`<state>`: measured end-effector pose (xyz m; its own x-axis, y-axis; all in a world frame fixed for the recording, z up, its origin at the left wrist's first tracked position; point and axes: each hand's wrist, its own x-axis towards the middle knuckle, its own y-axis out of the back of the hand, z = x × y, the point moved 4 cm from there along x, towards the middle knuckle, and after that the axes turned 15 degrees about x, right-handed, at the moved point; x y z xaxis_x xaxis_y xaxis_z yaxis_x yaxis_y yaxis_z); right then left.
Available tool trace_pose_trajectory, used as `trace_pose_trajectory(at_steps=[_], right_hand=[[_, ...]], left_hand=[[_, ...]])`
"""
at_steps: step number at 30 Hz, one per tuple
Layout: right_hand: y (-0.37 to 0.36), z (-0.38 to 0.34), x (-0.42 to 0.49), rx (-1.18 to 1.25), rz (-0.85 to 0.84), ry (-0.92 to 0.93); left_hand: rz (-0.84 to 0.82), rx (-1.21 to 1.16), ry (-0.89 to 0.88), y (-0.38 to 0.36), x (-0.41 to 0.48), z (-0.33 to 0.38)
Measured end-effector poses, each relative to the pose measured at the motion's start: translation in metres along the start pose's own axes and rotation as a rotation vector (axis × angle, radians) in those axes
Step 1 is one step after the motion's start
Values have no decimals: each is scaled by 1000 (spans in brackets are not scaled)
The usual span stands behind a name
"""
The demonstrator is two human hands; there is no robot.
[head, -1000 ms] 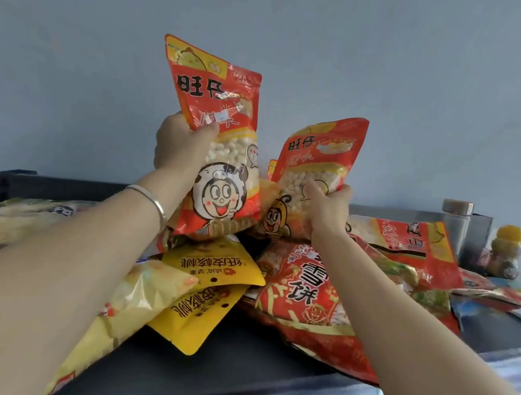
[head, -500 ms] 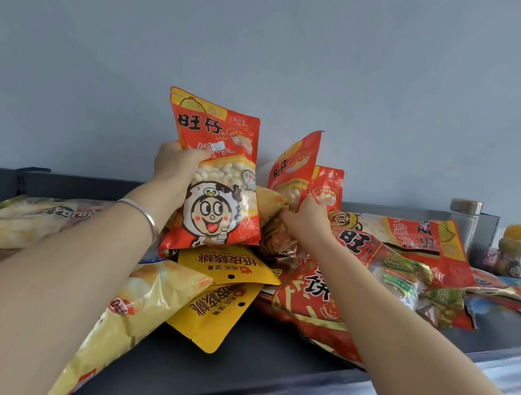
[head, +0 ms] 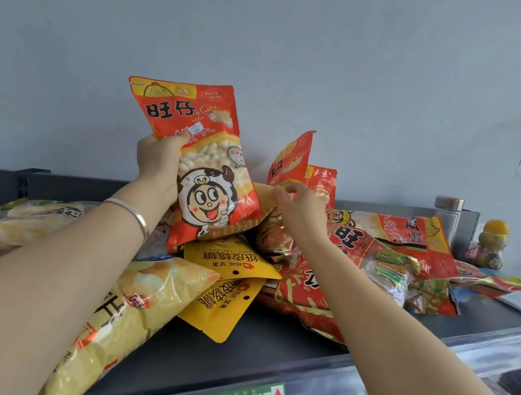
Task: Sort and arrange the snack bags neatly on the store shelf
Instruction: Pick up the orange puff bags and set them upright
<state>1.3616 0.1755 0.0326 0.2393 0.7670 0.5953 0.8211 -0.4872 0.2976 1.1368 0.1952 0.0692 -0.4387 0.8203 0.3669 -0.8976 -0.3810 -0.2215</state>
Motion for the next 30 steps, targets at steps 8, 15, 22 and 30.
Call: trace_pose_trajectory(at_steps=[8,15,22,30], right_hand=[[-38,-14,-3,28,-47,-99],[-54,-21,1,197,50,-137],[-31,-30,17,302,266,-18],[-3,-40,27,424,374,126]], left_hand=[[168,18,-243,48,9,21],[216,72,-262,65,13,6],[306,40,-266,75,23,10],[241,294,-210,47,28,-5]])
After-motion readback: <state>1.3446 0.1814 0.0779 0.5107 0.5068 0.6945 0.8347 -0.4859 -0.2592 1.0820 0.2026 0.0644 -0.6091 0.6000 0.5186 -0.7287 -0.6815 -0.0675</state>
